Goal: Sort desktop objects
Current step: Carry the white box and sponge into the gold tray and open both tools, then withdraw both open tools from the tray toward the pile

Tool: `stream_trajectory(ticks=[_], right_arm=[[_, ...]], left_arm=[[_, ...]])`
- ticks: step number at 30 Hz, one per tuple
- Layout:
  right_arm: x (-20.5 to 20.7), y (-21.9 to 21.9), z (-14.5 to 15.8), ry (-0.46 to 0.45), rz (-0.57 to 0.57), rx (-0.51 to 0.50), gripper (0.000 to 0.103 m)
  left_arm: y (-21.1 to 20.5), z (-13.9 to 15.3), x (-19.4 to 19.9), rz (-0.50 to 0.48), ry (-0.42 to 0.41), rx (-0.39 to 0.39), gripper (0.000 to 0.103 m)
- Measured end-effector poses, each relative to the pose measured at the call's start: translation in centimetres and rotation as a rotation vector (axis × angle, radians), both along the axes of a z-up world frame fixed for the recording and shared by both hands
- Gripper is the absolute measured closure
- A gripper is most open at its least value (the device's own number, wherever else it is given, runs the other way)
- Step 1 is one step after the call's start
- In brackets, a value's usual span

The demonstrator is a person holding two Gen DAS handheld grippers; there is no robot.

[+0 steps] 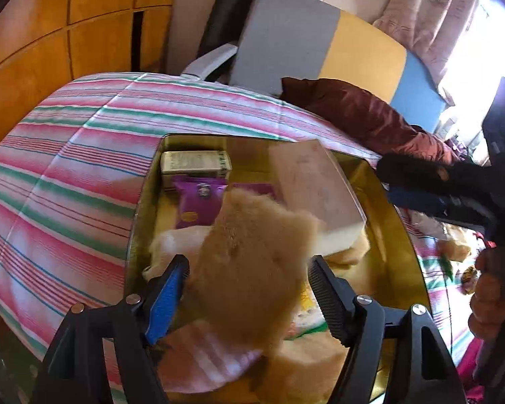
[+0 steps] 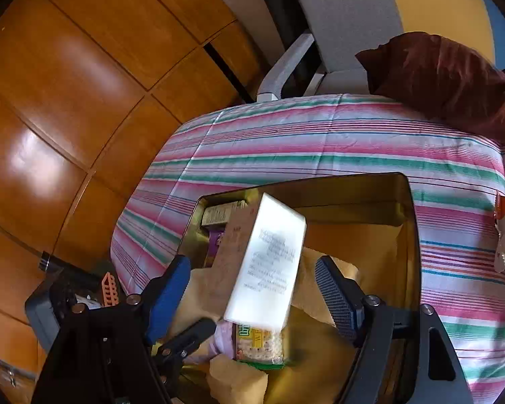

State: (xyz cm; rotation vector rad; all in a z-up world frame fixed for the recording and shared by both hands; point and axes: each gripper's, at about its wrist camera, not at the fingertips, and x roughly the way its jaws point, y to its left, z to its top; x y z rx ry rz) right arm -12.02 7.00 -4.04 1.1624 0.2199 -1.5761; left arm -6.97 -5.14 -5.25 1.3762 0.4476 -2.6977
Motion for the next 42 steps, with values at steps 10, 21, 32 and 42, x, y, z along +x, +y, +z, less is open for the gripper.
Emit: stream_trajectory(ticks=[10, 21, 32, 42], right_arm=[[1.1, 3.6, -2.0, 0.035, 0.014, 0.045, 0.023], [3.4, 7.5, -1.9, 0.16, 0.02, 0.037, 0.012], [5.8, 10.1, -1.6, 0.271, 0.02, 0.034, 0.007], [6.8, 12.3, -0.9, 0.414, -0.008, 0.03, 0.001]], left_arm=[[1.0, -0.4, 1.6, 0.034, -0.003, -0.026, 0.02], [2.6, 2.1, 4.3, 0.085, 0.048, -0.137, 0.02], [5.7, 3.5, 5.2, 0.048, 0.086, -0.195, 0.02], [7.4, 3.8, 6.1, 0.036, 0.109, -0.233, 0.02]])
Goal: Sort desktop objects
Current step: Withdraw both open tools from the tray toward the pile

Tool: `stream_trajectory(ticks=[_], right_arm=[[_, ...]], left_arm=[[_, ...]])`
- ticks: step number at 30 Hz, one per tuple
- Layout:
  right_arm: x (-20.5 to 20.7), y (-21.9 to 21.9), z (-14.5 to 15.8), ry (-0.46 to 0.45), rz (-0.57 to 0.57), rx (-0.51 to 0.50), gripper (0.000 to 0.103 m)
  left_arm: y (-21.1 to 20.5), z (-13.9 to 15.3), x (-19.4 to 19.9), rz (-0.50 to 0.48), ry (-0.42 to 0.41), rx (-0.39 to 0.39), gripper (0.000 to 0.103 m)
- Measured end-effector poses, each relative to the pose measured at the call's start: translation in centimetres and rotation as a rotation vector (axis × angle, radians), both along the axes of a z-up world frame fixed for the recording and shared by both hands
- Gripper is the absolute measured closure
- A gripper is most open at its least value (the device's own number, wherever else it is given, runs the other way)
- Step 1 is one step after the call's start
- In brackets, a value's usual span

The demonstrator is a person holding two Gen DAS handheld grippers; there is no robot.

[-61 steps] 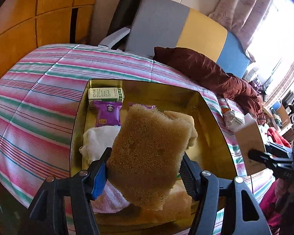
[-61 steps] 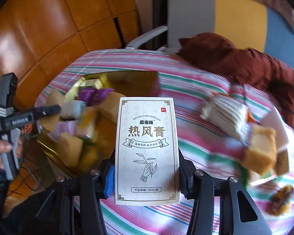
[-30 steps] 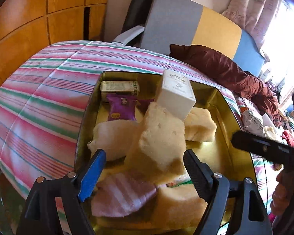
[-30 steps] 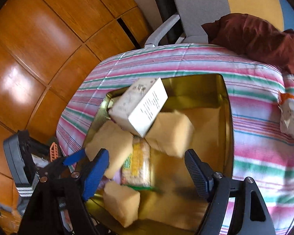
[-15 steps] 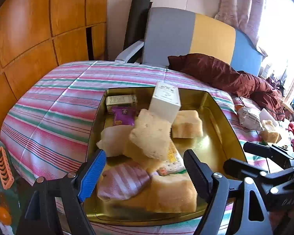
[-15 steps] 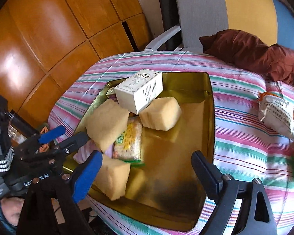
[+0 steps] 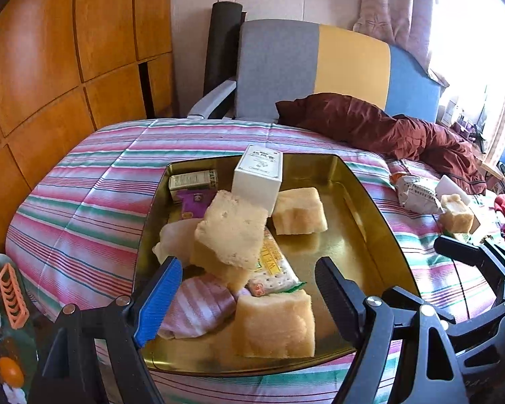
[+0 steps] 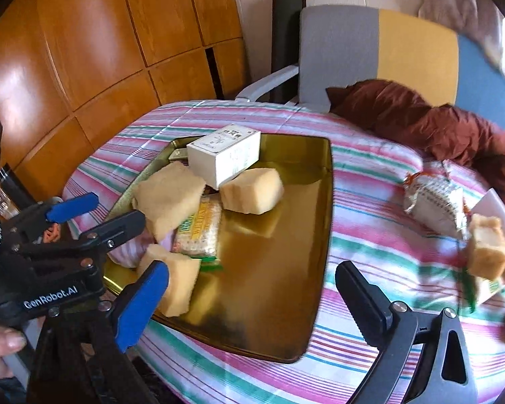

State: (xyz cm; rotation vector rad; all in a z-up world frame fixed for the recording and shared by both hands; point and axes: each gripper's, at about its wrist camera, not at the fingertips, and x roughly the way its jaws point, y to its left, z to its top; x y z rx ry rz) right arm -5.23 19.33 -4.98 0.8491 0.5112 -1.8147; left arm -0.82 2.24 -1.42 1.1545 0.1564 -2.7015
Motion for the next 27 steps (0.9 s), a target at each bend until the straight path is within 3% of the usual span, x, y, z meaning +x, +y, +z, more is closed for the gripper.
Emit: stream_trajectory(ticks=[6, 16, 27], right_arm=[[0.1, 1.0, 0.5, 0.084, -0.026, -0.02, 0.0], [-2.7, 3.4, 1.3, 0.114, -0.092, -0.008, 0.0], [-8.5, 7.0, 2.7, 0.106, -0.184, 0.043, 0.0]], left_arm=[[0.4, 0.4, 0.2, -0.005, 0.016, -0.008, 0.02], [0.4, 0.7, 0.4, -0.001, 0.029, -0.016, 0.02], [1.5, 0.8, -0.2, -0.025, 0.025, 0.004, 0.02]])
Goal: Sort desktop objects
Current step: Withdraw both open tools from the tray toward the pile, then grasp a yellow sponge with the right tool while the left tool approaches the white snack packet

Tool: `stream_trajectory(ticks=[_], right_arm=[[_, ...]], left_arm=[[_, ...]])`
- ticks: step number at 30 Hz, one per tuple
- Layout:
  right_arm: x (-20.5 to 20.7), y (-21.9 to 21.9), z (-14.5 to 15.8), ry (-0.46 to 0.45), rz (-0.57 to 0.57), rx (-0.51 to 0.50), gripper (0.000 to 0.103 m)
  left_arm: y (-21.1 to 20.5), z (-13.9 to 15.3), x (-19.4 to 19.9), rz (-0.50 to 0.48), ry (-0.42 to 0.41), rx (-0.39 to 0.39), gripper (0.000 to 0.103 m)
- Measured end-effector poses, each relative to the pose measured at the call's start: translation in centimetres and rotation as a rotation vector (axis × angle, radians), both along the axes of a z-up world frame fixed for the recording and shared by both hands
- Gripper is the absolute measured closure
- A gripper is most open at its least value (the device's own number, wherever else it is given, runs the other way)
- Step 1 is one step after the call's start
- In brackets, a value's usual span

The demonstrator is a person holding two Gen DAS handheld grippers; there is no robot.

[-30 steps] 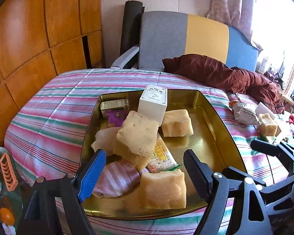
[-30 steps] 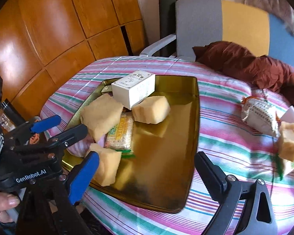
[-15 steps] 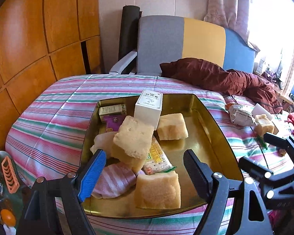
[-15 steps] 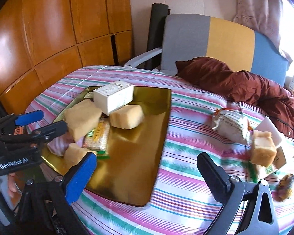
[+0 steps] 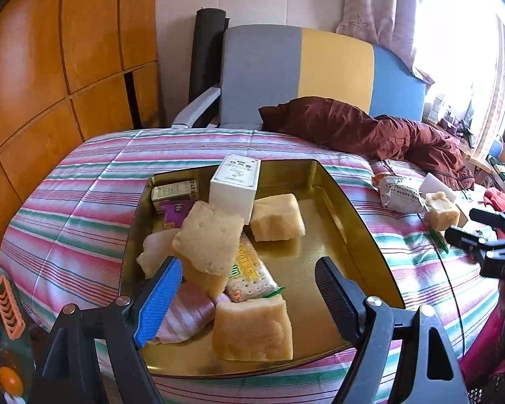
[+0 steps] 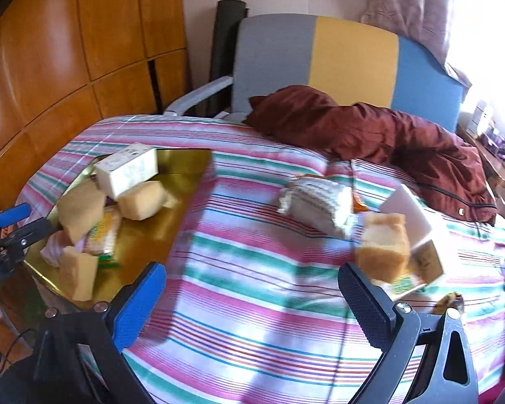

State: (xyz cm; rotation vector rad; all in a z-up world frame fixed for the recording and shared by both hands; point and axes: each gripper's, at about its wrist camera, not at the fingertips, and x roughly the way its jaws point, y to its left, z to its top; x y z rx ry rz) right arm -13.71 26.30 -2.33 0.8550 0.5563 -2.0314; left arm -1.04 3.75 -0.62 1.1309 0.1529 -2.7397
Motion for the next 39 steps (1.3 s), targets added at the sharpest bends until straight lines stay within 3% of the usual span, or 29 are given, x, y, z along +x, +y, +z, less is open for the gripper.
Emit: stream_trajectory(ticks=[14, 22, 28, 33, 39], right_arm=[[-9.9, 5.1, 1.5, -0.015, -0.183, 0.026, 0.0], [-17.1, 10.8, 1.6, -0.073, -0.432, -0.092, 0.0], [-20.2, 12.8, 1.0, -0.148, -0.529, -0.148, 0.002], [-19.9, 11.5, 0.8, -0.183, -0.453, -0.15, 0.017], [-17.1, 6.9, -1.6, -0.227, -0.25, -0.055, 0.017]], left_arm=[[2.7, -0.2, -1.5, -0.106, -0.025, 0.017, 0.02], [4.1, -1.0, -2.9, -0.136, -0.066, 0.025, 0.02], [5.8, -1.3, -4.4, -0.178, -0.089, 0.041, 0.02], [7.3, -0.8, -6.6, -0.222, -0.092, 0.08, 0.02], [9.1, -0.8, -9.3, -0.256, -0.119, 0.12, 0.02]])
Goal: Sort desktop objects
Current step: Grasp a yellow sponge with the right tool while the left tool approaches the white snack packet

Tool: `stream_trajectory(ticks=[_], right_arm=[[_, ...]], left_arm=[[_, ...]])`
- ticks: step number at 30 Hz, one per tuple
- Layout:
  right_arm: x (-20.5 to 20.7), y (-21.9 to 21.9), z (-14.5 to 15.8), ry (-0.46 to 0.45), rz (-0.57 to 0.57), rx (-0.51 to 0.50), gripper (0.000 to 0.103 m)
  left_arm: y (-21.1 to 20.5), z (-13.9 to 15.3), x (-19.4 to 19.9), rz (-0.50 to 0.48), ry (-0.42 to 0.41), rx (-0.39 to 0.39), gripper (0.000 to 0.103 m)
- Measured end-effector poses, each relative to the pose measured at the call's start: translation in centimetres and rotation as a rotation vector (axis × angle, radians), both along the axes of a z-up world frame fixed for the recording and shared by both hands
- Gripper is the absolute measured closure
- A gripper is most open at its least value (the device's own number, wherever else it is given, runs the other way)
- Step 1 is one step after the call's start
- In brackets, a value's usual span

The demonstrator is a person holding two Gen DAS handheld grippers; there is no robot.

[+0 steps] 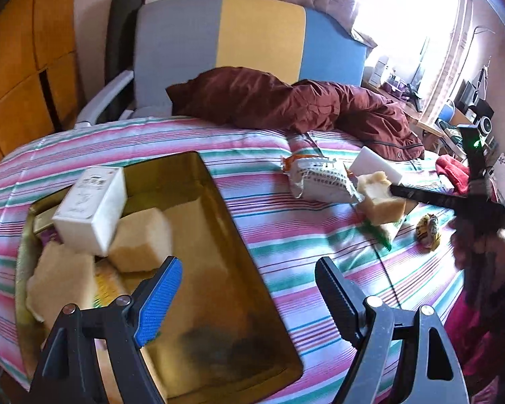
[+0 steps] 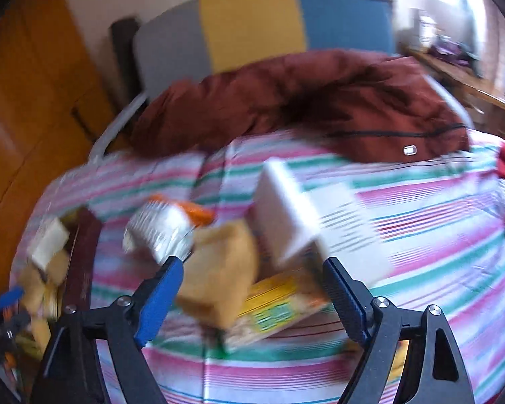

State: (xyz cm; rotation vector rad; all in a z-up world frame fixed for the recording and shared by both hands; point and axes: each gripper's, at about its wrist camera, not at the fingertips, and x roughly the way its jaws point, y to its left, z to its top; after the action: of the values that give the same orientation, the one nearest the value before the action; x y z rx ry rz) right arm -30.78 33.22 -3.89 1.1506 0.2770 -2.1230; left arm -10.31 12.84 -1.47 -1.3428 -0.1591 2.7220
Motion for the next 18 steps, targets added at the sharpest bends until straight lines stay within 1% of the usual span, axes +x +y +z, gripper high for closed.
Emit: stream_trajectory(ticks=[1, 3, 5, 8, 10, 11, 12, 15, 18], right_arm=[[0.3, -0.8, -0.7, -0.004, 0.02, 0.021, 0.016], [0.8, -1.8, -1.5, -0.006, 0.048, 0.043, 0.008], [1.0, -2.7, -2.1, 0.009, 0.065, 0.056, 0.005], [1.2, -3.7, -2.8, 0.04, 0.084, 0.095, 0.006], [1.4, -4.3, -3.4, 0.065, 0.095, 0.152, 0.025], [1.5, -4.5, -3.7, 0.074, 0.095, 0.183, 0.045], [1.5, -4.5, -3.8, 0.076, 0.094, 0.207, 0.05], [1.4, -4.4, -3.7, 0.076, 0.081, 0.245, 0.051], [1.5, -4.0, -2.7, 0.087, 0.078, 0.23, 0.051]], left_arm=[[0.2, 0.0, -0.4, -0.001, -0.004, 0.004, 0.02], [0.6, 0.1, -1.4, -0.01, -0.016, 0.018, 0.02], [1.1, 0.3, -2.4, -0.018, -0.023, 0.026, 0.019], [1.7, 0.3, -4.0, -0.031, -0.047, 0.06, 0.018], [2.2, 0.2, -5.2, -0.031, -0.065, 0.077, 0.016], [2.7, 0.1, -6.0, -0.037, -0.073, 0.077, 0.015], [3.1, 0.1, -6.5, -0.042, -0.075, 0.079, 0.014], [4.8, -0.5, -8.5, -0.069, -0.095, 0.063, 0.008], [6.0, -1.0, -10.1, -0.081, -0.1, 0.069, 0.003]])
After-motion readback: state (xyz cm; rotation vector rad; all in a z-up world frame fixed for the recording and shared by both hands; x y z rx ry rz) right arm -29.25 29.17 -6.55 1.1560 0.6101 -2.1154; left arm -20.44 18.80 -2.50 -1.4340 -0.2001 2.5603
